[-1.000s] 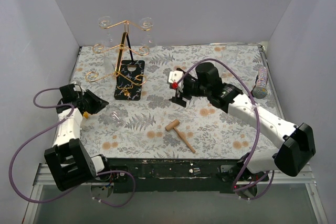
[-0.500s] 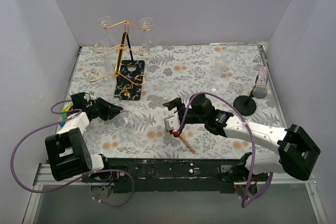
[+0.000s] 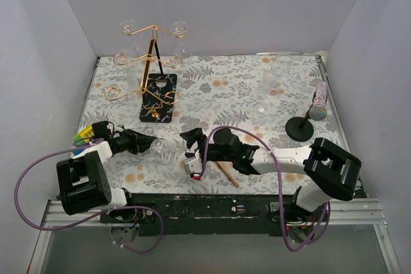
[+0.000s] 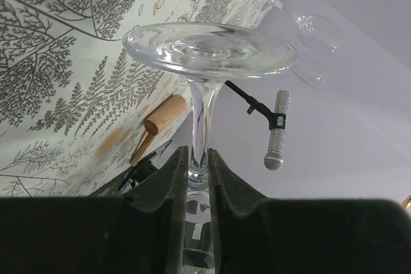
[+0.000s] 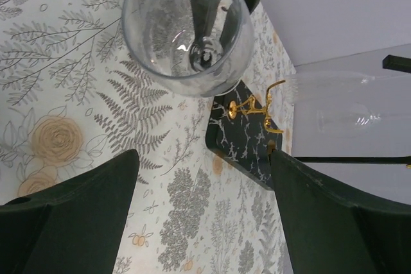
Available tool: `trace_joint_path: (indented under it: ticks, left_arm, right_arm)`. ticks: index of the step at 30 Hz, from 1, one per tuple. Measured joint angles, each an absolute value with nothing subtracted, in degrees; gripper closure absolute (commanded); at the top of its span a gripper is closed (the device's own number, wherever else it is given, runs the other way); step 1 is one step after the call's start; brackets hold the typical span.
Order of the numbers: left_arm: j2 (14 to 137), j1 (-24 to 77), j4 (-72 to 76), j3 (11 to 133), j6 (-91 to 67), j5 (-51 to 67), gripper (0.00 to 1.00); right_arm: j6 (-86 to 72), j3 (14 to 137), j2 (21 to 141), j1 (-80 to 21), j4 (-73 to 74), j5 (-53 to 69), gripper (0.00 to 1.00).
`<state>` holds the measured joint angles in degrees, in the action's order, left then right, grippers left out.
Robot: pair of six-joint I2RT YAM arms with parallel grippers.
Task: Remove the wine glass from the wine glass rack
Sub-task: Place the wine glass at the center of the board.
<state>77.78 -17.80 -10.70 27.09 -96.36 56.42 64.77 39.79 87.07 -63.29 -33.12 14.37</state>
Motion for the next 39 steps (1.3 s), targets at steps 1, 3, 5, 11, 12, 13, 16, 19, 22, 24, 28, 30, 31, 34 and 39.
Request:
trace_joint_path:
  ticks: [1, 3, 5, 11, 12, 13, 16, 19, 22, 24, 28, 30, 31, 34, 39]
  left_arm:
    - [77.78, -17.8, -10.7, 26.81, -96.82, 56.42, 1.0]
    - [77.45, -17.8, -10.7, 26.11, -97.8, 56.4, 1.0]
    - [77.08, -17.8, -10.72, 25.54, -98.65, 56.42, 1.0]
    - [77.06, -17.8, -10.68, 25.23, -100.55, 56.42, 1.0]
    - [77.06, -17.8, -10.68, 25.23, -100.79, 56.42, 1.0]
    - [77.06, -17.8, -10.68, 25.23, -101.01, 56.42, 1.0]
    - [77.06, -17.8, -10.66, 25.23, -101.45, 56.47, 1.0]
    - [77.06, -17.8, -10.52, 25.23, -101.69, 56.47, 1.0]
    - [77.06, -17.82, -10.35, 25.21, -102.02, 56.49, 1.0]
    - [77.06, -17.82, -10.28, 25.19, -102.19, 56.49, 1.0]
    - [77.06, -17.8, -10.24, 25.06, -102.56, 56.49, 1.0]
    - [77.06, -17.82, -10.24, 25.06, -102.54, 56.4, 1.0]
    - [77.06, -17.8, -10.26, 25.06, -102.54, 56.45, 1.0]
    - [77.06, -17.8, -10.26, 25.06, -102.74, 56.55, 1.0]
    - [77.03, -17.8, -10.35, 25.06, -102.76, 56.6, 1.0]
  right_arm:
    - [64.75, 40.07, 87.44, -63.53, -33.87, 14.41, 0.09]
    - [64.64, 41.3, 88.68, -63.9, -35.46, 14.46, 0.09]
    - [64.38, 42.92, 89.8, -64.12, -36.18, 14.98, 0.09]
    - [63.13, 49.34, 91.94, -64.45, -33.3, 20.91, 0.09]
    - [62.92, 49.95, 92.18, -64.53, -32.97, 21.56, 0.09]
    - [62.76, 50.76, 92.47, -64.64, -32.29, 22.59, 0.09]
    - [62.96, 52.95, 93.45, -64.84, -29.54, 24.71, 0.09]
    - [63.7, 56.01, 94.89, -65.01, -25.15, 26.13, 0.09]
    - [64.38, 57.32, 95.64, -65.01, -22.76, 26.85, 0.09]
    - [64.79, 57.34, 96.01, -65.06, -21.82, 27.38, 0.09]
    - [65.28, 57.82, 97.71, -65.65, -20.95, 27.62, 0.09]
    - [65.8, 58.65, 98.74, -66.08, -20.99, 27.55, 0.09]
    - [65.89, 59.09, 99.07, -66.22, -21.04, 27.53, 0.09]
    - [66.28, 60.31, 100.18, -66.72, -21.56, 27.0, 0.09]
    - [66.94, 60.34, 101.49, -67.26, -23.4, 24.93, 0.09]
